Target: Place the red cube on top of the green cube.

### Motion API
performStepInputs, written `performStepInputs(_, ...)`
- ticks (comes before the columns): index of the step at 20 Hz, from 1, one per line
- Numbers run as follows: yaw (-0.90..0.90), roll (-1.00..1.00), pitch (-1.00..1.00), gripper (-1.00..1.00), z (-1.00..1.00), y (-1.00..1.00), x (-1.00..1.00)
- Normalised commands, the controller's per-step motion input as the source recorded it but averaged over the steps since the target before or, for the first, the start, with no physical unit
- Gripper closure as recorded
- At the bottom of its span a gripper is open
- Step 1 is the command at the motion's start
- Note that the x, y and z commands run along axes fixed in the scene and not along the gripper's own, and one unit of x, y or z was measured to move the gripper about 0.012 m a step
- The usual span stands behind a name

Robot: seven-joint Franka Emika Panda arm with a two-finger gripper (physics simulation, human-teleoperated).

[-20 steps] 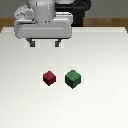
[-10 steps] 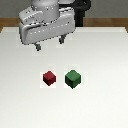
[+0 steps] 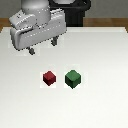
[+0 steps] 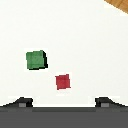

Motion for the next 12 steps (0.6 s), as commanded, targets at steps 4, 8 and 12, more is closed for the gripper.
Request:
performStepInputs(4, 0.0, 0.0, 0.0, -1.0, 0.0, 0.0, 0.0)
performStepInputs(8, 0.0, 0.0, 0.0, -1.0, 0.0, 0.25, 0.0)
performStepInputs(12, 0.0, 0.0, 0.0, -1.0, -0.5, 0.0, 0.0)
